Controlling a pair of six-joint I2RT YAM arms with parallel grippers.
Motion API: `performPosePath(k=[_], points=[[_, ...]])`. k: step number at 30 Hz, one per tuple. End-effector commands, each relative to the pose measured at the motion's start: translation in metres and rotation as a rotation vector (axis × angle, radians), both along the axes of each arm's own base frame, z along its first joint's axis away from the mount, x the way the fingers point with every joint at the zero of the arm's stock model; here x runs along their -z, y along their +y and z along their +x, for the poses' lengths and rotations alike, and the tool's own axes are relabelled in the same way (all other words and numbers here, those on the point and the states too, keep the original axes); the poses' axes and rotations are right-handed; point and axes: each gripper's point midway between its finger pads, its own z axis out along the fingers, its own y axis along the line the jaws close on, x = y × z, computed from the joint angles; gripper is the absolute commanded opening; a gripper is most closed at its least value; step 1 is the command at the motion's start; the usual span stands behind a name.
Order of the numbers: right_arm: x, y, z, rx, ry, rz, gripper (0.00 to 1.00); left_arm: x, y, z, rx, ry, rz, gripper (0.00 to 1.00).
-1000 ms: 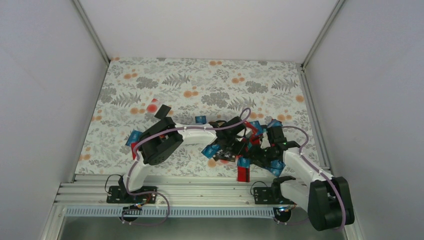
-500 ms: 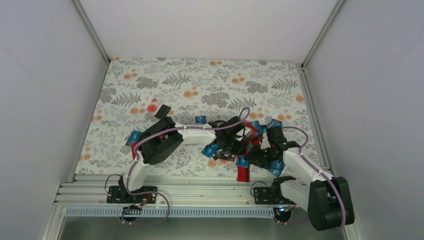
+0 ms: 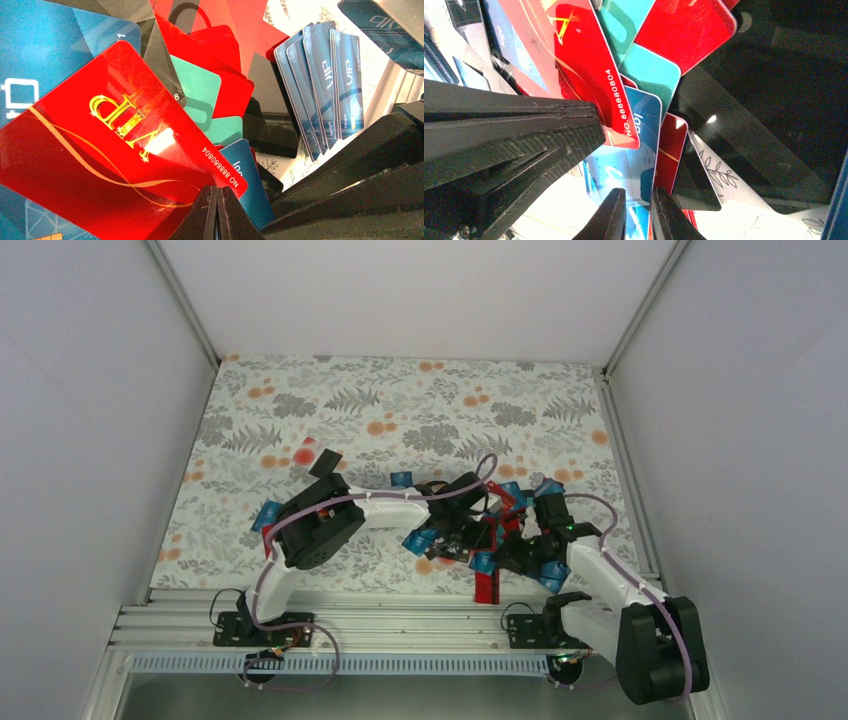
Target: Put the credit cards into the card holder
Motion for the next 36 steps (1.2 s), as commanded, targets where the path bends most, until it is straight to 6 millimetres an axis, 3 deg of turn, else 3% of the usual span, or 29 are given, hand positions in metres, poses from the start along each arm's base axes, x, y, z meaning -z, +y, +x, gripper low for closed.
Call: performPosePath(k=[1,11,21,30,36], points=[[-0.021,0.011,0.014,-0.020,-0.070,0.062,0.14,0.025,0.023,-0.003,-0.039,0.029,0.100,0.02],[-0.023,0.011,0.016,-0.018,-0.074,0.060,0.05,0.019,0.023,-0.001,-0.047,0.031,0.081,0.02],[-0.028,0.011,0.020,-0.019,-0.086,0.056,0.04,0.002,0.022,0.000,-0.064,0.039,0.031,0.02],[-0.036,0.008,0.024,-0.015,-0.107,0.035,0.04,-0.055,0.024,0.016,-0.128,-0.042,-0.052,0.03],[-0.042,0.001,0.030,0.010,-0.126,-0.009,0.04,-0.078,0.032,0.024,-0.164,-0.097,-0.081,0.02]])
